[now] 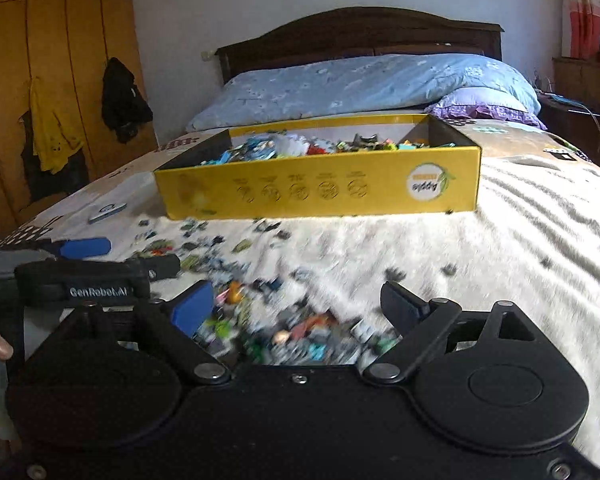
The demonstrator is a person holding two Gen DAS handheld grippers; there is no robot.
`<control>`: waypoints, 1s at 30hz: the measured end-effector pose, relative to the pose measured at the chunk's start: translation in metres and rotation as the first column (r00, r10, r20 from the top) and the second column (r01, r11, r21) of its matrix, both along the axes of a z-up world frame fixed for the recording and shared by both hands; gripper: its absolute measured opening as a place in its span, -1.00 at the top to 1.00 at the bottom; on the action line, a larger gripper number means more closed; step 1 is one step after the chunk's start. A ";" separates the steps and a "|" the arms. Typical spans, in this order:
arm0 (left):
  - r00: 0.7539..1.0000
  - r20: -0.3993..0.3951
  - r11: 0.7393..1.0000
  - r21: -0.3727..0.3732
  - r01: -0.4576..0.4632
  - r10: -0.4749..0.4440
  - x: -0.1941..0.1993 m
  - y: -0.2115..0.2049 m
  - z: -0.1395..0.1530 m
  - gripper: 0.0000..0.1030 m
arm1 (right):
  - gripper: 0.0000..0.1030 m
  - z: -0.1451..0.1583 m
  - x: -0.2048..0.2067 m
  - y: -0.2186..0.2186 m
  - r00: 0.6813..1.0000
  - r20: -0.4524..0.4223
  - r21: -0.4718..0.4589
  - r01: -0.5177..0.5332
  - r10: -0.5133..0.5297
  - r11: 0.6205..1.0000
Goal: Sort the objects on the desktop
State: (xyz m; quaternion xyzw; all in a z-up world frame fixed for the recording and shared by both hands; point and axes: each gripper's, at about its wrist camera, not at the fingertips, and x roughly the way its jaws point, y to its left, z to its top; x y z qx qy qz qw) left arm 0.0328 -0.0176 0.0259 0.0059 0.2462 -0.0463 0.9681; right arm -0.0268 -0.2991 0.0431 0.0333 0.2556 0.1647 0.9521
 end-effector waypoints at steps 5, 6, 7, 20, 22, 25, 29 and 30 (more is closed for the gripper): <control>0.998 -0.013 0.997 -0.022 -0.069 0.069 -0.019 0.024 -0.016 -1.00 | -0.79 -0.019 -0.018 0.019 1.000 -0.002 0.026 -0.021 0.021 0.999; 0.997 -0.012 0.997 -0.018 -0.075 0.075 -0.023 0.029 -0.019 -1.00 | -0.79 -0.023 -0.019 0.023 1.000 -0.003 0.026 -0.027 0.027 0.999; 0.997 -0.013 0.997 -0.012 -0.080 0.080 -0.025 0.033 -0.022 -1.00 | -0.79 -0.027 -0.022 0.028 0.999 0.001 0.019 -0.035 0.035 0.999; 0.984 -0.013 0.983 -0.032 -0.178 0.178 -0.043 0.077 -0.043 -1.00 | 0.15 -0.063 -0.052 0.101 0.972 0.103 -0.082 -0.202 0.210 0.976; 0.983 -0.011 0.982 -0.034 -0.184 0.184 -0.043 0.079 -0.044 -1.00 | 0.30 -0.066 -0.046 0.109 0.971 0.083 -0.072 -0.217 0.223 0.973; 0.984 0.000 0.983 -0.043 -0.179 0.179 -0.045 0.082 -0.044 -1.00 | 0.47 -0.071 -0.040 0.117 0.974 0.064 -0.060 -0.213 0.216 0.975; 0.987 0.011 0.986 -0.038 -0.162 0.162 -0.047 0.080 -0.046 -1.00 | 0.66 -0.079 -0.031 0.124 0.979 0.042 -0.061 -0.197 0.200 0.978; 0.987 0.014 0.987 -0.036 -0.157 0.157 -0.047 0.079 -0.046 -1.00 | 0.68 -0.080 -0.030 0.125 0.981 0.042 -0.070 -0.186 0.189 0.980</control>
